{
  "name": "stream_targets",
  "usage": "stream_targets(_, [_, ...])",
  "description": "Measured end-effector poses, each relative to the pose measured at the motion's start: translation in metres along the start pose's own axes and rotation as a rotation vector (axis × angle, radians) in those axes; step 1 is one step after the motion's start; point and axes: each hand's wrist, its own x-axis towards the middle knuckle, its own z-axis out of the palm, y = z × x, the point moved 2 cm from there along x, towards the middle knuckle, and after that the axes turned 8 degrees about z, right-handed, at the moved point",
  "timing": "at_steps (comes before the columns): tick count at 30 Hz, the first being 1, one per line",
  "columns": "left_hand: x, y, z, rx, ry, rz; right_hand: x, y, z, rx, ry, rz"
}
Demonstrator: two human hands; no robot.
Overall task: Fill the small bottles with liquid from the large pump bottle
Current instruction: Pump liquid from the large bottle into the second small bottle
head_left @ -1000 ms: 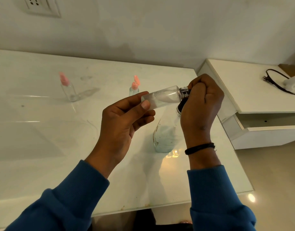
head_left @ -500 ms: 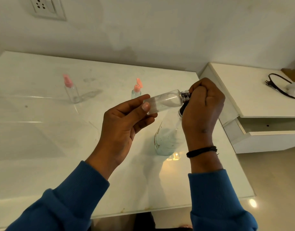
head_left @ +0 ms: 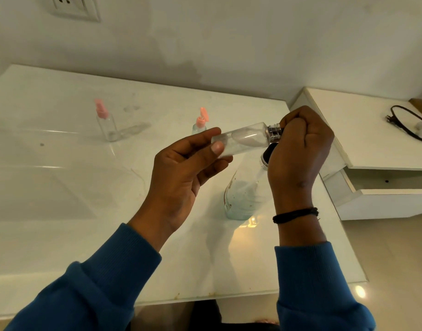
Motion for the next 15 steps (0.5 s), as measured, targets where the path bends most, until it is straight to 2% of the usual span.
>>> stream_targets(15, [0.0049, -0.0043, -0.0056, 0.005, 0.006, 0.007, -0.0031, 0.0045, 0.0032, 0.023, -0.011, 0.018])
